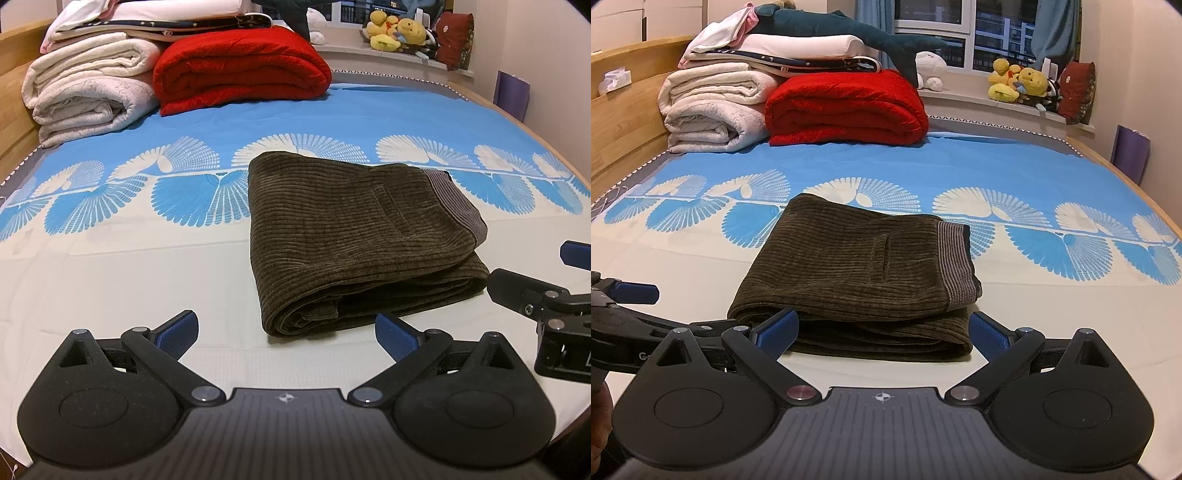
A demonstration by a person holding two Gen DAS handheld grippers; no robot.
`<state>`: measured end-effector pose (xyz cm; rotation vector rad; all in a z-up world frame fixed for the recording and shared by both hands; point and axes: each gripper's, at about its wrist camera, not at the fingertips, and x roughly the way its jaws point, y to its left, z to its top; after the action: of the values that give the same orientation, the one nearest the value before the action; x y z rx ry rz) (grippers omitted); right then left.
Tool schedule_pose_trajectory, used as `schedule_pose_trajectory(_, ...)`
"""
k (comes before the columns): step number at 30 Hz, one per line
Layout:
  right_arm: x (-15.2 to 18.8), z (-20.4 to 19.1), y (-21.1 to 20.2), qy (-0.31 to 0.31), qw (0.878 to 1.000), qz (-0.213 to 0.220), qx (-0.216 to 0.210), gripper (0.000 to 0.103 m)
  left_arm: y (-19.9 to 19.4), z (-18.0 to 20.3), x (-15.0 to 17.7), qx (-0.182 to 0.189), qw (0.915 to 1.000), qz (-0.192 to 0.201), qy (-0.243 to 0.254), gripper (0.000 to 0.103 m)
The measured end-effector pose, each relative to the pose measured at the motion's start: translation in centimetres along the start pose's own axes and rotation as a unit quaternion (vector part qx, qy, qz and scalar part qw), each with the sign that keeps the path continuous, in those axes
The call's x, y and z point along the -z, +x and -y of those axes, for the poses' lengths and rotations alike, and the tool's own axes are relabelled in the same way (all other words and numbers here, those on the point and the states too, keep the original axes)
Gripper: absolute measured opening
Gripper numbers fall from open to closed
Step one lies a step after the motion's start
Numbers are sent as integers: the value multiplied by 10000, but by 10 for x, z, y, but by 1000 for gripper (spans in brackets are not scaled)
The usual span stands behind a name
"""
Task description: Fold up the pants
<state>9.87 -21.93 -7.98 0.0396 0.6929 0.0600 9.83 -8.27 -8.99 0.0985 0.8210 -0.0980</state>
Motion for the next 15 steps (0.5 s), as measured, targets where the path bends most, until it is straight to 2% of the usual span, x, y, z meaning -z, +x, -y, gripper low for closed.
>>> schedule_pose_trajectory(15,0,-1,0,7,10000,6,-3,98,-2,1,2,56,9998,99,136,102)
